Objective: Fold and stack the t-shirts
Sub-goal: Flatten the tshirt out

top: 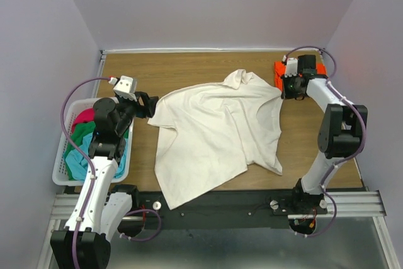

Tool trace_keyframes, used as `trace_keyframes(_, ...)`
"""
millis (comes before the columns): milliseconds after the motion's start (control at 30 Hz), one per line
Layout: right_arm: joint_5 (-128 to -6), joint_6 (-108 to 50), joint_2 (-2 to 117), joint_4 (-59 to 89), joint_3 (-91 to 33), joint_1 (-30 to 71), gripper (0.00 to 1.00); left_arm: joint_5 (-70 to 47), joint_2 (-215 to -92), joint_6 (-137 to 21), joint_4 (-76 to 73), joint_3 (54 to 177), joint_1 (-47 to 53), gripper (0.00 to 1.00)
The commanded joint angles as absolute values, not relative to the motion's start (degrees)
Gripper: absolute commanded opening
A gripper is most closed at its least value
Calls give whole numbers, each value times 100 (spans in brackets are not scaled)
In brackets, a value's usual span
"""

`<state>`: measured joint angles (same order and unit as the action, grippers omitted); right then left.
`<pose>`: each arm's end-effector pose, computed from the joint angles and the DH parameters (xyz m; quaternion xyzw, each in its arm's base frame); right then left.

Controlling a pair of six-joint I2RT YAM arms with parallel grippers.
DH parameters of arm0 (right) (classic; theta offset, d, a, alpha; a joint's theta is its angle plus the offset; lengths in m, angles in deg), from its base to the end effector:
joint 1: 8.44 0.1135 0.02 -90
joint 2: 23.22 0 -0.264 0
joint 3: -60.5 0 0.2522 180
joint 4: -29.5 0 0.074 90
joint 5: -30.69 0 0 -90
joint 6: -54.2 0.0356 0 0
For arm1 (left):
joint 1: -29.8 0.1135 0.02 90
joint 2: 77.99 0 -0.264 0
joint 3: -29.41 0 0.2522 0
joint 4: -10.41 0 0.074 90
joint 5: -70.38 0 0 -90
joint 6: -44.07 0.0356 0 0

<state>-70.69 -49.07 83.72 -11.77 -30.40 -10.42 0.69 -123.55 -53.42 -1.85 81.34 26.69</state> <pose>0.3981 -0.0067 0.2047 -0.1217 0.9475 0.0571 0.2902 0.1917 -0.0228 0.3190 0.0901 0.7348 -0.1913 0.6444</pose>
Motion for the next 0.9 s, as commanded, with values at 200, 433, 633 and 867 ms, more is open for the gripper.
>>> trace_keyframes(200,-6590,-5618,7259,-1265,-2130,-1187,18,753,-12607,-5332,26,8123,2655,73)
trace_keyframes(433,-7351,-6083,6845,-1651,-2268,-1187,48,877,-12826,-5411,35,8114,2637,73)
trace_keyframes(633,-9077,-6427,7739,-2223,-3356,-1090,52,850,-13213,-5420,-106,8184,2637,71)
trace_keyframes(867,-8614,-6173,9364,-2232,-4913,-555,50,684,-13283,-5385,-176,8202,2646,71)
